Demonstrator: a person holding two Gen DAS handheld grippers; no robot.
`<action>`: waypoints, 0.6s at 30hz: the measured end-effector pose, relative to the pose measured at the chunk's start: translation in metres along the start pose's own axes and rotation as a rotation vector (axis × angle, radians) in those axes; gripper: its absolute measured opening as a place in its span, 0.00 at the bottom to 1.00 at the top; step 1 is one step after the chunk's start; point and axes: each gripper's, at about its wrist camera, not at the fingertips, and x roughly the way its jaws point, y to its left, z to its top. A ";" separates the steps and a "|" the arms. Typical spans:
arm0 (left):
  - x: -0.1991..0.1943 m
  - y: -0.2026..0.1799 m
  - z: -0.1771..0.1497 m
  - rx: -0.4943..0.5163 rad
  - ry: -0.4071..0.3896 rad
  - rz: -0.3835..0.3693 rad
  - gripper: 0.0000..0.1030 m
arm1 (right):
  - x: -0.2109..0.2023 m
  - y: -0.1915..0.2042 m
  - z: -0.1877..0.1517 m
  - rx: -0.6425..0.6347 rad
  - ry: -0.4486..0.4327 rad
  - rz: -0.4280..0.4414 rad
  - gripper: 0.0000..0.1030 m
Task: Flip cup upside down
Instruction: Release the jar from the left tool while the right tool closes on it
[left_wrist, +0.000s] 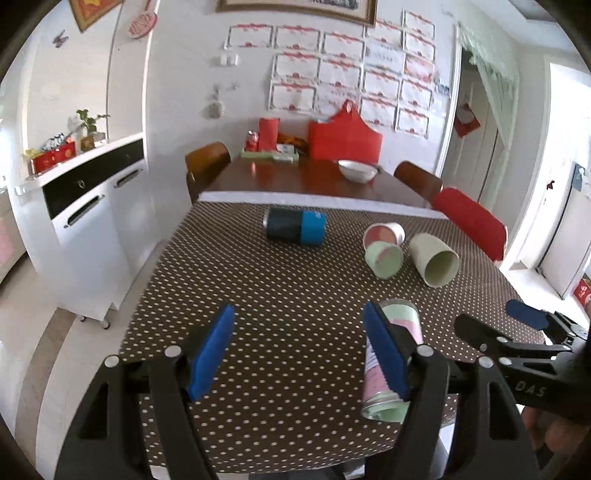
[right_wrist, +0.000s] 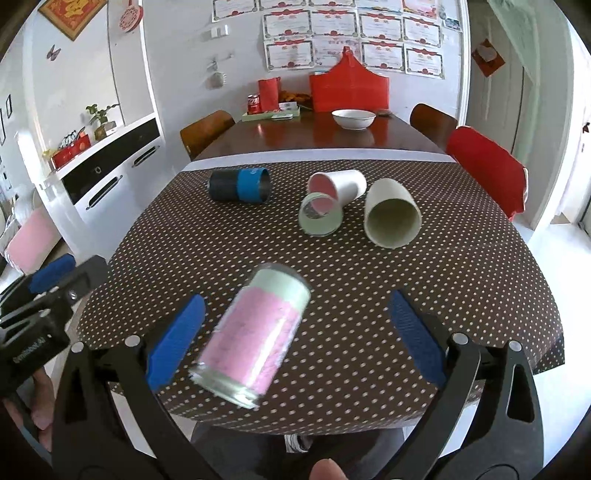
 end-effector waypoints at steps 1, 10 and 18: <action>-0.006 0.003 -0.001 0.001 -0.014 0.008 0.69 | 0.002 0.001 0.000 0.006 0.015 0.003 0.94; -0.017 0.022 -0.007 -0.016 -0.049 -0.002 0.70 | 0.051 -0.004 0.004 0.129 0.258 0.052 0.94; -0.001 0.038 -0.013 -0.044 -0.016 -0.022 0.70 | 0.103 -0.002 0.013 0.207 0.489 0.030 0.94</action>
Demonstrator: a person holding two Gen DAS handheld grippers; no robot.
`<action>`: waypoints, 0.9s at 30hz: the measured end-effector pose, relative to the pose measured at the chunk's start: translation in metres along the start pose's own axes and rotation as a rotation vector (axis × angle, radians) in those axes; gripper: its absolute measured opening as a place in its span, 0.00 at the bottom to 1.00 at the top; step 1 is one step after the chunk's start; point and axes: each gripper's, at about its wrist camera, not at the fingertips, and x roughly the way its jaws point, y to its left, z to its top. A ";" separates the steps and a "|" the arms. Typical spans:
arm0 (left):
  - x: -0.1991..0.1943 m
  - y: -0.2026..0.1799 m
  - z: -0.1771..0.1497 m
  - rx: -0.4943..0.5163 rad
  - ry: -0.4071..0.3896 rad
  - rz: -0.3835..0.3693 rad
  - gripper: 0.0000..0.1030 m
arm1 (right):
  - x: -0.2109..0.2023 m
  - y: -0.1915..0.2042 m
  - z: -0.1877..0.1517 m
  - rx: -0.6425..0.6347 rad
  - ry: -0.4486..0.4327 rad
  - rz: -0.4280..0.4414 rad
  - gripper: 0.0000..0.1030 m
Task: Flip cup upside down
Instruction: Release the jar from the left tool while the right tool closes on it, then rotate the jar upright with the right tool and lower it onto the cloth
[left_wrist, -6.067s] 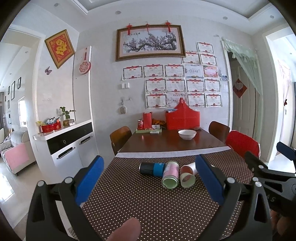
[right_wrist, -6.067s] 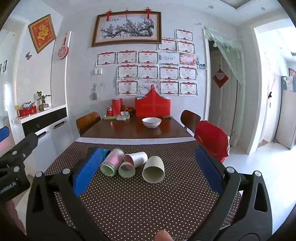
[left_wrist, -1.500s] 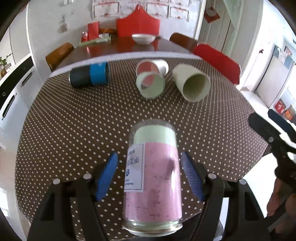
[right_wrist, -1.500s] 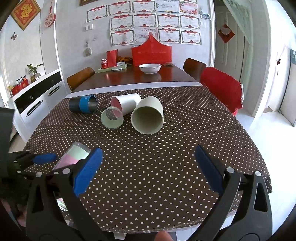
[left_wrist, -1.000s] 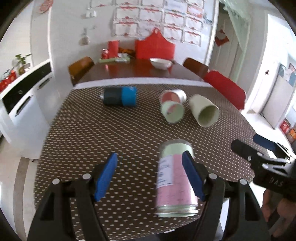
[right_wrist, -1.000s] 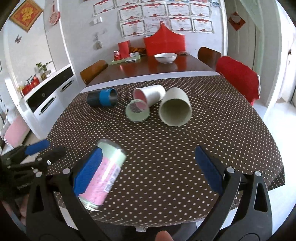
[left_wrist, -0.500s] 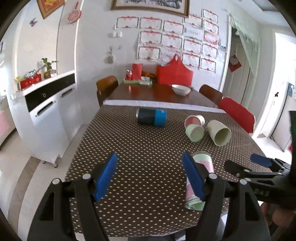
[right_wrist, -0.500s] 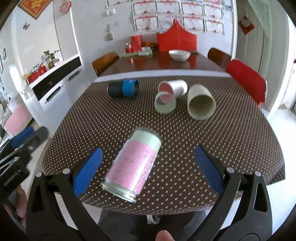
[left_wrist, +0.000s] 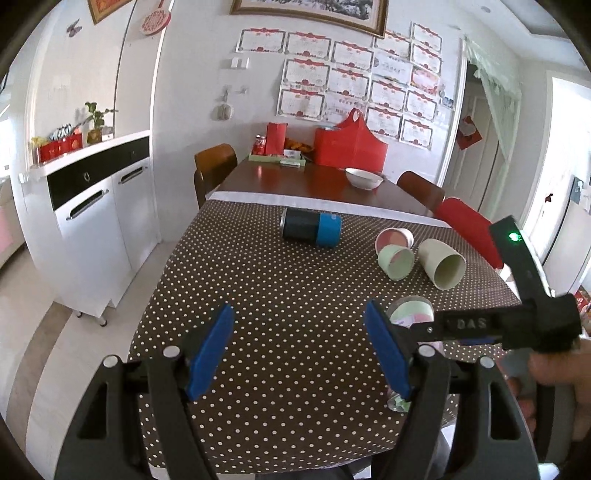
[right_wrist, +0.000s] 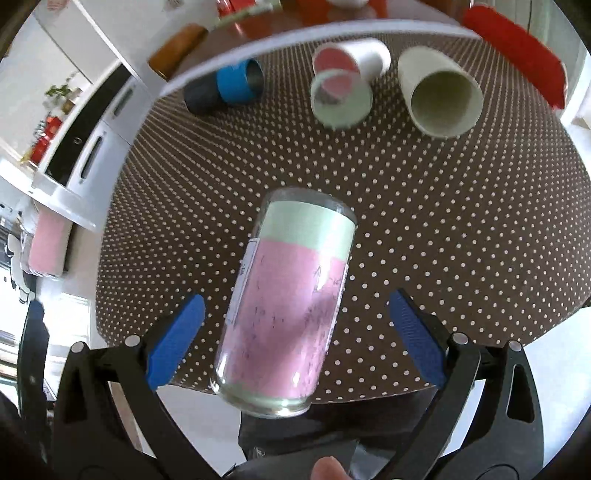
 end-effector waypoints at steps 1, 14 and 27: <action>0.002 0.002 0.000 -0.003 0.004 0.000 0.70 | 0.002 -0.001 0.003 0.011 0.013 -0.008 0.94; 0.011 -0.008 -0.006 0.012 0.042 -0.028 0.70 | 0.044 -0.001 0.039 0.115 0.182 -0.027 0.86; 0.012 -0.022 -0.005 0.039 0.050 -0.027 0.70 | 0.019 -0.017 0.052 0.078 -0.004 0.133 0.70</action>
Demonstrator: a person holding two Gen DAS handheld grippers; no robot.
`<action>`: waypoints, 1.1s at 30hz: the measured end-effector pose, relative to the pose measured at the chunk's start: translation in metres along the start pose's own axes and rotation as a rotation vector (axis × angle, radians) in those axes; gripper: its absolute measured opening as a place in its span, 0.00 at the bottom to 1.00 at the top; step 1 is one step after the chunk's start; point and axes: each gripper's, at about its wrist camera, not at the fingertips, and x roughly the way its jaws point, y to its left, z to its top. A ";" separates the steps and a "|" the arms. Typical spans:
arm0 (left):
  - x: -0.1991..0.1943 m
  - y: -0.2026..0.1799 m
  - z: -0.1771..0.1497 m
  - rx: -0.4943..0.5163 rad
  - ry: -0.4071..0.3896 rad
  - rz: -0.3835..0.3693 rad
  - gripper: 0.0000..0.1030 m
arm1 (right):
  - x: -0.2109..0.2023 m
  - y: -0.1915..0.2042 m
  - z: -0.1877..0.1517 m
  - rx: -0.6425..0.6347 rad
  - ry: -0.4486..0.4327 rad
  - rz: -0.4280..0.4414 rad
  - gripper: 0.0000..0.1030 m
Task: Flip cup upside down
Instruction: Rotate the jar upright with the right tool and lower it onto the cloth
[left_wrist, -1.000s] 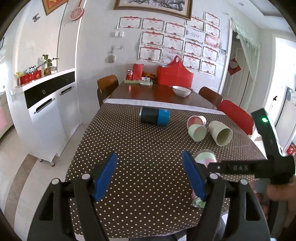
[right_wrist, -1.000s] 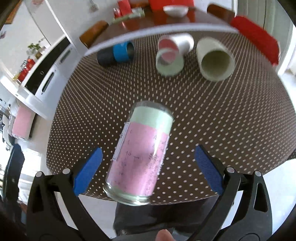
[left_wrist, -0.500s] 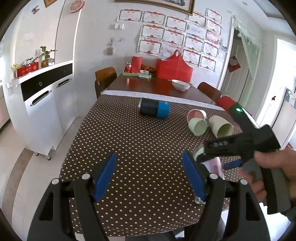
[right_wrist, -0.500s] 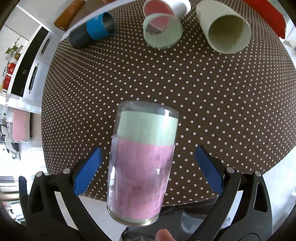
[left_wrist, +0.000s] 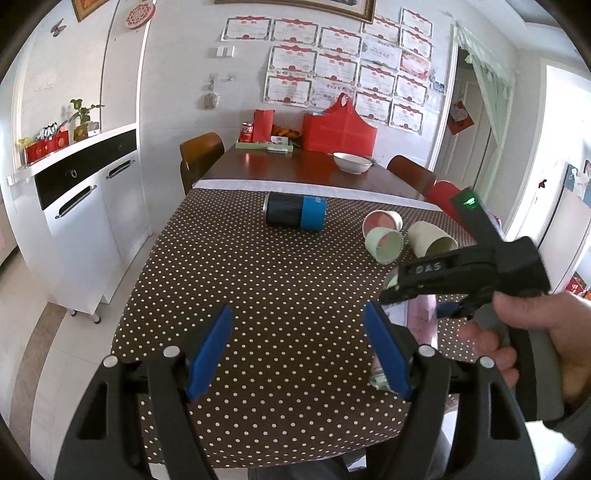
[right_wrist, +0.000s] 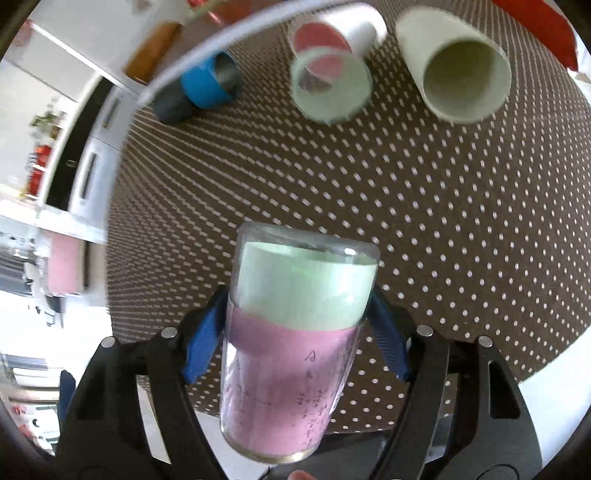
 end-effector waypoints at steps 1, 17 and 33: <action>0.000 -0.001 0.000 0.003 -0.002 0.001 0.70 | -0.009 0.003 -0.001 -0.033 -0.058 0.000 0.70; -0.011 -0.041 0.009 0.045 -0.025 0.012 0.70 | -0.076 -0.002 -0.023 -0.369 -0.648 -0.168 0.68; -0.013 -0.073 0.007 0.062 -0.023 0.023 0.70 | -0.061 -0.022 -0.034 -0.439 -0.541 -0.188 0.68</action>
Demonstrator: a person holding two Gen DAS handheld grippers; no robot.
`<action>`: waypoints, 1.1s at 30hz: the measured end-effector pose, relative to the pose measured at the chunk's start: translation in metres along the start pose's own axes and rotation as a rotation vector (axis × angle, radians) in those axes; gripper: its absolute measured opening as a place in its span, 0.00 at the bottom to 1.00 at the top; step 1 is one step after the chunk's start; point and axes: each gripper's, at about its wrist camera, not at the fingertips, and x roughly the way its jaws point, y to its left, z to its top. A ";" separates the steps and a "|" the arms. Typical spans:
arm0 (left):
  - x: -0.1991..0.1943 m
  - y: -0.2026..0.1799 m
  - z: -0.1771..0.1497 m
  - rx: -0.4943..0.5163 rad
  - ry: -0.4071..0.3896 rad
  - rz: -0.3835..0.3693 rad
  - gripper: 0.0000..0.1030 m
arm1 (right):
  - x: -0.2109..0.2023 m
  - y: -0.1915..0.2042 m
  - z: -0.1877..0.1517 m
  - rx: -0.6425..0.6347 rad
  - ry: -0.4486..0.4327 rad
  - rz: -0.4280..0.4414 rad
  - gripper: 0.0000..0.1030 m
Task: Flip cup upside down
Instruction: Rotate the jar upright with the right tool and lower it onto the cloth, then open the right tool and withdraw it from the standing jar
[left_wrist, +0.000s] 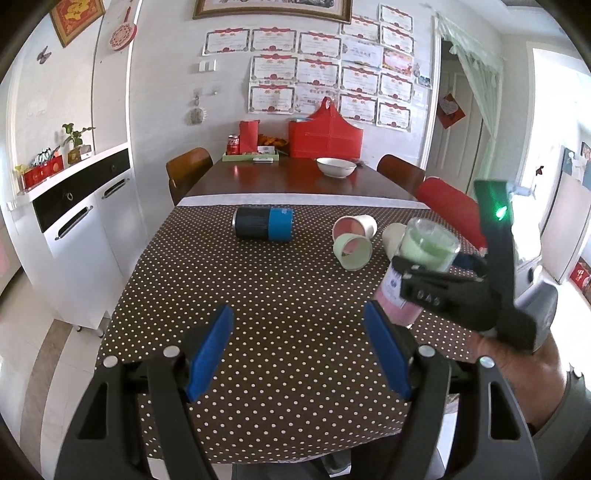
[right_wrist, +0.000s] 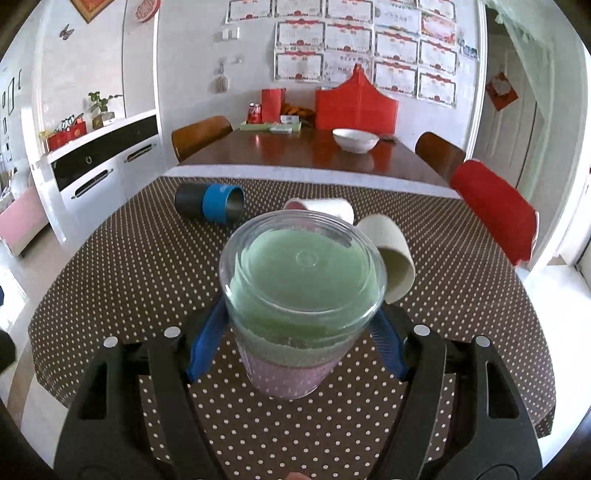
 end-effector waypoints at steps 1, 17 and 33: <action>0.000 -0.002 0.000 0.002 0.000 0.001 0.70 | 0.002 0.000 -0.002 -0.002 0.006 0.001 0.68; -0.002 -0.015 0.004 0.016 -0.005 0.019 0.70 | 0.002 -0.010 -0.008 0.047 -0.026 0.046 0.95; -0.032 -0.038 0.013 0.037 -0.087 0.041 0.79 | -0.089 -0.028 -0.002 0.079 -0.191 0.033 0.95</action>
